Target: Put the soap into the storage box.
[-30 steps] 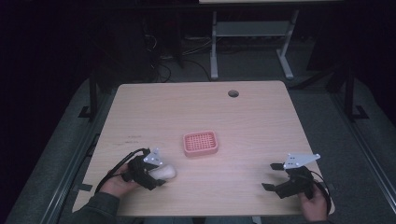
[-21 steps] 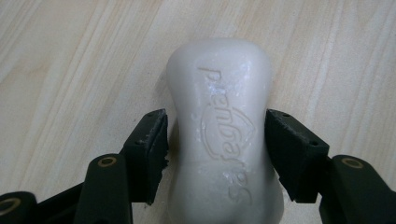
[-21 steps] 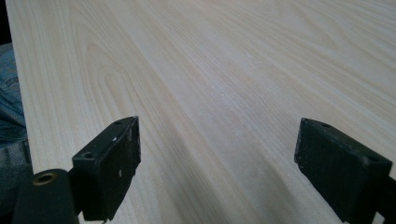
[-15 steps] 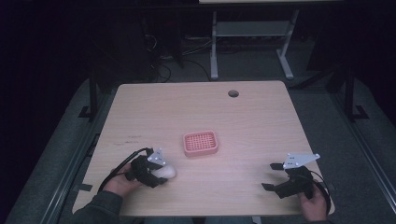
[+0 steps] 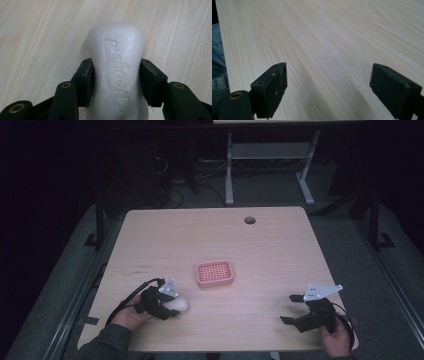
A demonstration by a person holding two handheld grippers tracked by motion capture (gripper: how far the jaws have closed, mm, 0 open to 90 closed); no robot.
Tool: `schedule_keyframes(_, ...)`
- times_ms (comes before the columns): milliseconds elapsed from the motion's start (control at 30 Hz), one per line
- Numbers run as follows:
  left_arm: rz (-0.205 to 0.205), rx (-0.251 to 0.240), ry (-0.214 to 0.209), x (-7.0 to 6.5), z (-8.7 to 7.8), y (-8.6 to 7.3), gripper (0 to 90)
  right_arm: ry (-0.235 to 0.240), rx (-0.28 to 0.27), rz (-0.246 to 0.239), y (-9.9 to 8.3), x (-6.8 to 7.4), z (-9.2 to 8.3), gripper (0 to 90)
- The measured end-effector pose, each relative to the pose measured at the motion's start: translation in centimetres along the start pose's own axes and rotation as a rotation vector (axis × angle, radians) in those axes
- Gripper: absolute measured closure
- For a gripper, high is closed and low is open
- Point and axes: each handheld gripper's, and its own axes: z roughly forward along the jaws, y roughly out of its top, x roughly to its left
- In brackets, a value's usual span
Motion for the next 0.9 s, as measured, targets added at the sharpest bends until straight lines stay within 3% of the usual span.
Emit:
schedule_keyframes(600,0.01,-0.006,-0.001,0.0,-0.7,0.4,49.3,-0.002,-0.002,0.004,0.1,0.2,-0.1,14.1)
schedule_keyframes(900,0.037,0.005,-0.021,0.5,-0.6,2.0,49.2,-0.005,-0.015,0.01,-0.1,0.1,-0.3,14.2)
